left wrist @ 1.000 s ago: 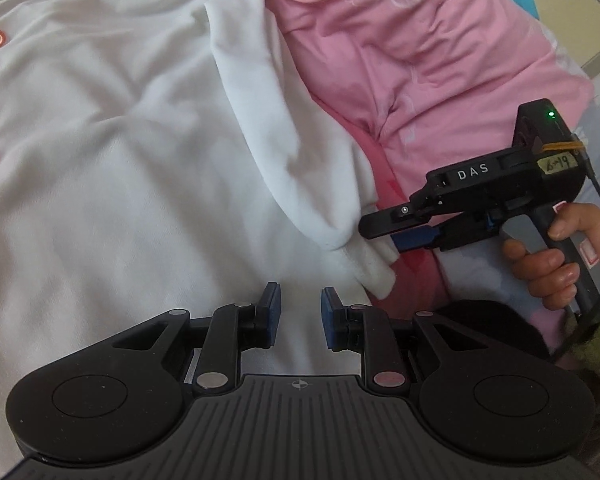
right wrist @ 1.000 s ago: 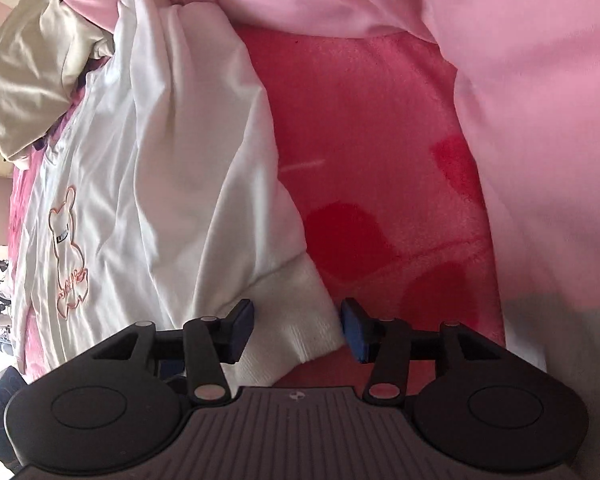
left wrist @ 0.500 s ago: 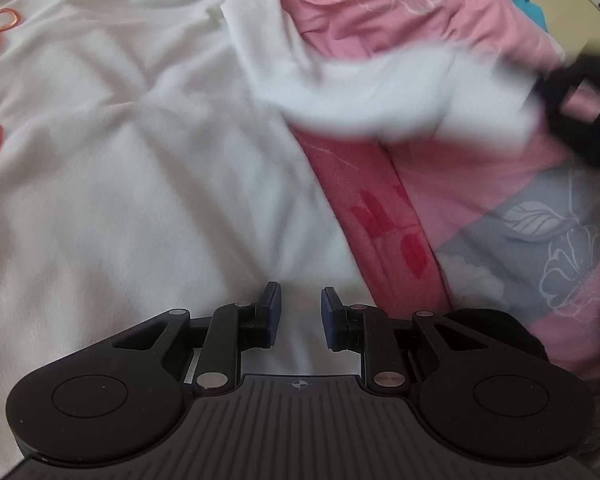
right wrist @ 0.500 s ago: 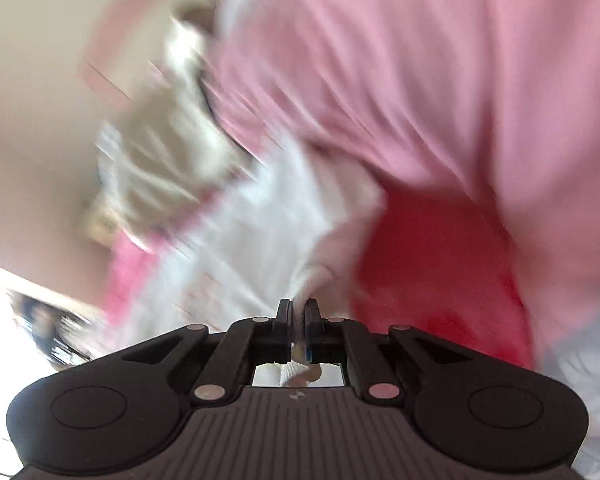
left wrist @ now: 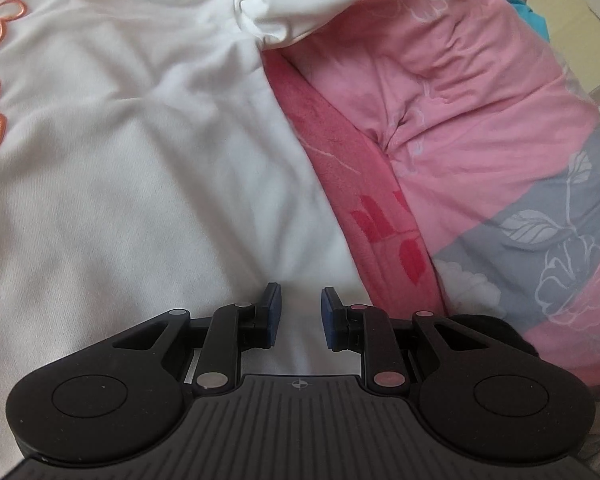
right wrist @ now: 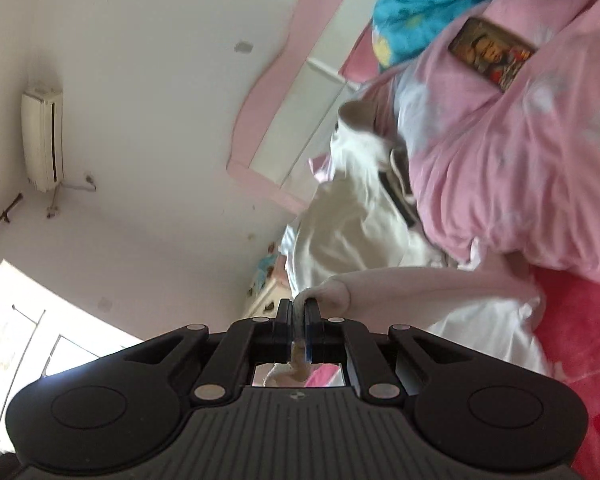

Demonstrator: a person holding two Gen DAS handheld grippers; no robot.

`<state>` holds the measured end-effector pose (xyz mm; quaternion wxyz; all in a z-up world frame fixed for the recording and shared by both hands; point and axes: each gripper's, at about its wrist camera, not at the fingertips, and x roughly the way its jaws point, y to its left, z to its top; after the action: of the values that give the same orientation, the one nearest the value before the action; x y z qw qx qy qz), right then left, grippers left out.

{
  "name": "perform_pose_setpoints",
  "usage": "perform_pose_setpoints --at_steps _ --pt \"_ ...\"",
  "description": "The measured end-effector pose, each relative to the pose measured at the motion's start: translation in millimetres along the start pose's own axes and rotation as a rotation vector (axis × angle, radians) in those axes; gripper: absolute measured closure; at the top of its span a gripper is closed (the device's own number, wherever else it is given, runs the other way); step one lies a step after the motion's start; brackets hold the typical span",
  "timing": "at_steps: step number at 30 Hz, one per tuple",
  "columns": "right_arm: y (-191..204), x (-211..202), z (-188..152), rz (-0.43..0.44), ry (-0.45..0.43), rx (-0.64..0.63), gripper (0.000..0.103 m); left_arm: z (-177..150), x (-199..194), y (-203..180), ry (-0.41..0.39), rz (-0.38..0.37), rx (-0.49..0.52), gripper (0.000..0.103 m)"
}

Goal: Fold clothes

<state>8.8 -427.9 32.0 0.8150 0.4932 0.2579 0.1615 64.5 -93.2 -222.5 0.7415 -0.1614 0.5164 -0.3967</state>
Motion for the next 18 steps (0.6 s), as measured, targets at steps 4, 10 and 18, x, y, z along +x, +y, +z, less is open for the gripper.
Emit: perform_pose_setpoints --at_steps 4,10,18 --pt "-4 5 -25 -0.010 0.091 -0.005 0.097 8 -12 20 -0.035 -0.028 -0.109 0.082" --pt "-26 -7 -85 -0.056 0.256 0.064 0.097 19 -51 73 -0.176 -0.082 -0.388 0.076" --pt "-108 4 -168 -0.319 0.441 0.195 0.096 15 -73 90 -0.223 -0.097 -0.472 0.071"
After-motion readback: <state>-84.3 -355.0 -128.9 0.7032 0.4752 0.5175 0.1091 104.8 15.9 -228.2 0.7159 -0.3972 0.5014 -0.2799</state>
